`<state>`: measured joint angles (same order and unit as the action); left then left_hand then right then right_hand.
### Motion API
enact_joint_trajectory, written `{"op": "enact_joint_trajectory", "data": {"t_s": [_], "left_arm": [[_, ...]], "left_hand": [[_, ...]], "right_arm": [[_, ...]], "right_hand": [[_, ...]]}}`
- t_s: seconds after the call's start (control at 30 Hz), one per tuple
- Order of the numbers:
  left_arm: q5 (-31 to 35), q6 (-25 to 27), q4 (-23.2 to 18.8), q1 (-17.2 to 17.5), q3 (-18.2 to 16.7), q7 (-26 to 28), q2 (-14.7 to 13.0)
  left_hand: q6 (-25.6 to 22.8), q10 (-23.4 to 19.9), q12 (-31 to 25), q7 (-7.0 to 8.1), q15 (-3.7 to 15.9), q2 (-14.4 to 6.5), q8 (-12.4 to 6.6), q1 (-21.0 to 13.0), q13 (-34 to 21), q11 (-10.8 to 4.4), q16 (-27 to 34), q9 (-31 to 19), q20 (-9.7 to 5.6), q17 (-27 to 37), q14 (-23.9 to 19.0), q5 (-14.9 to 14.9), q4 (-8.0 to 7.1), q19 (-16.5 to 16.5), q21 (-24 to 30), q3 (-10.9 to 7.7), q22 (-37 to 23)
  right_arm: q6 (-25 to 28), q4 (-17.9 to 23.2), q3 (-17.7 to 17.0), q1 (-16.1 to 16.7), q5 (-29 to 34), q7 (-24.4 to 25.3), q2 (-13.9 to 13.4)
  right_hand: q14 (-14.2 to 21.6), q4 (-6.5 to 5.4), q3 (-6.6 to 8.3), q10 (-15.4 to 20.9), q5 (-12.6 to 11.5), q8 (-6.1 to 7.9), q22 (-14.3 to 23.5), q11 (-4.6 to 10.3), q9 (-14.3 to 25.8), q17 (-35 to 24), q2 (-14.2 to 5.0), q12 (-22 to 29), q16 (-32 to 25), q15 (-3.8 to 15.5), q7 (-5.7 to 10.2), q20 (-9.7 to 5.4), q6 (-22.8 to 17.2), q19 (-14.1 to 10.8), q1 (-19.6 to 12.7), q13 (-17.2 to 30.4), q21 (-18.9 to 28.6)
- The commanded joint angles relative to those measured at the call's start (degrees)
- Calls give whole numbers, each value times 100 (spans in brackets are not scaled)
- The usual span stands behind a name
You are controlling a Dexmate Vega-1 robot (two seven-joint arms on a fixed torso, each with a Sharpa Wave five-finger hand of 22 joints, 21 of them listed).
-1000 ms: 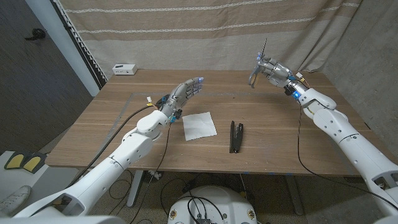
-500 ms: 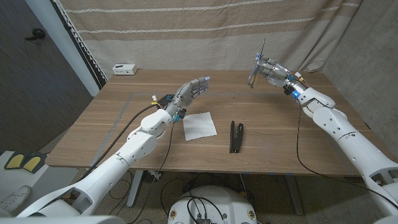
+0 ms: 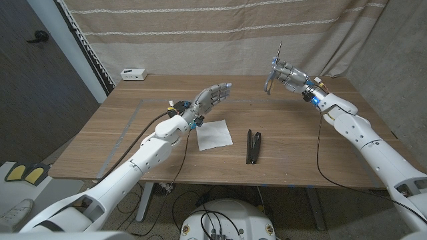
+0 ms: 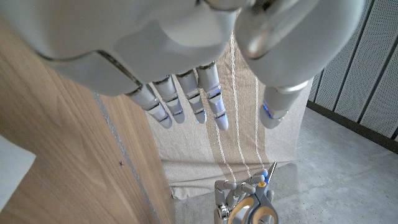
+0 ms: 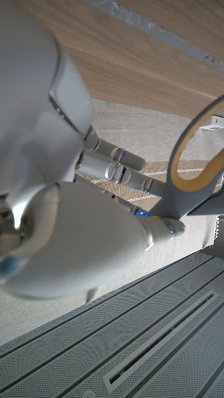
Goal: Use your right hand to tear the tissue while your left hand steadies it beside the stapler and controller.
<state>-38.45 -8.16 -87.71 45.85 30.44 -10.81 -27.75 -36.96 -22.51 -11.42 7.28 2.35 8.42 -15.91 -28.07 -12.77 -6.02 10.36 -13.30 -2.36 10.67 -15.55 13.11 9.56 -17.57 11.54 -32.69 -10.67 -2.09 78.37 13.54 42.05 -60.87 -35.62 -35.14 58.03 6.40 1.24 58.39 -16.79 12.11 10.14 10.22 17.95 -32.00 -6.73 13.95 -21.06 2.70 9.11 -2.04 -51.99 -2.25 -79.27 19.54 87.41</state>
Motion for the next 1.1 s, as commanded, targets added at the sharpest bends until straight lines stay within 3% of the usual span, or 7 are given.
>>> {"op": "enact_joint_trajectory", "data": {"t_s": [0.03, 0.23, 0.43, 0.67, 0.87, 1.1], "left_arm": [[-154, 127, 223, -177, 94, -295, 133], [-228, 48, 387, -222, 126, -427, 282], [-279, 207, 529, -387, 224, -676, 328], [-238, 294, 627, -499, 304, -760, 391], [-365, 399, 693, -548, 301, -871, 462], [-515, 371, 838, -570, 280, -990, 624]], "left_hand": [[-114, 105, 14, 31, 792, 72, 1, -50, 14, 11, -7, 8, -565, -3, 55, -20, -1, 71, -27, 27, -4], [-431, 246, 23, 88, 800, 70, -89, -170, 53, 1, -38, 31, -608, -27, 237, -16, 18, 133, -37, 25, 12], [-459, 410, 56, 78, 799, 77, -73, -238, 76, -56, -54, 49, -622, -36, 355, -14, 22, 156, -35, 28, 17], [-430, 541, 60, 192, 791, 96, -26, -298, 97, -99, -58, 70, -616, -42, 499, -15, 20, 235, -50, 47, 22], [-328, 604, 51, 10, 786, 130, 36, -350, 109, -109, -43, 82, -612, -45, 550, -12, 30, 262, -49, 72, 25], [-419, 578, 11, -93, 820, 158, 18, -470, 117, -222, -20, 90, -642, -49, 559, 8, 65, 217, -23, 87, 28]], "right_arm": [[92, 110, 43, 16, -22, 8, 20], [98, 96, 66, -3, -25, -36, 40], [178, 64, 127, -68, 5, -110, 13], [240, 10, 125, -82, -53, -139, 39], [266, -63, 157, -132, -30, -186, 51], [299, -145, 185, -197, -19, -235, 81]], "right_hand": [[627, -63, 38, 45, -33, 40, 12, 35, 33, -20, -263, 25, -49, 1117, 25, -886, -31, 0, -234, 18, 8], [622, -57, 40, 50, -33, 37, 14, 37, 34, -15, -262, 25, -42, 1118, 21, -890, -26, -2, -242, 18, 10], [623, -55, 43, 57, -33, 33, 15, 39, 35, -8, -266, 26, -37, 1117, 40, -895, -19, 0, -247, 18, 11], [612, -55, 39, 60, -30, 32, 16, 37, 35, 7, -260, 25, -21, 1119, 41, -894, -24, 3, -243, 18, 12], [624, -59, 38, 62, -28, 28, 18, 38, 36, 8, -265, 24, -24, 1118, 38, -895, -18, 4, -238, 17, 14], [622, -62, 37, 60, -26, 30, 18, 38, 36, 17, -267, 22, -16, 1118, 43, -895, -28, 4, -234, 16, 16]]}}
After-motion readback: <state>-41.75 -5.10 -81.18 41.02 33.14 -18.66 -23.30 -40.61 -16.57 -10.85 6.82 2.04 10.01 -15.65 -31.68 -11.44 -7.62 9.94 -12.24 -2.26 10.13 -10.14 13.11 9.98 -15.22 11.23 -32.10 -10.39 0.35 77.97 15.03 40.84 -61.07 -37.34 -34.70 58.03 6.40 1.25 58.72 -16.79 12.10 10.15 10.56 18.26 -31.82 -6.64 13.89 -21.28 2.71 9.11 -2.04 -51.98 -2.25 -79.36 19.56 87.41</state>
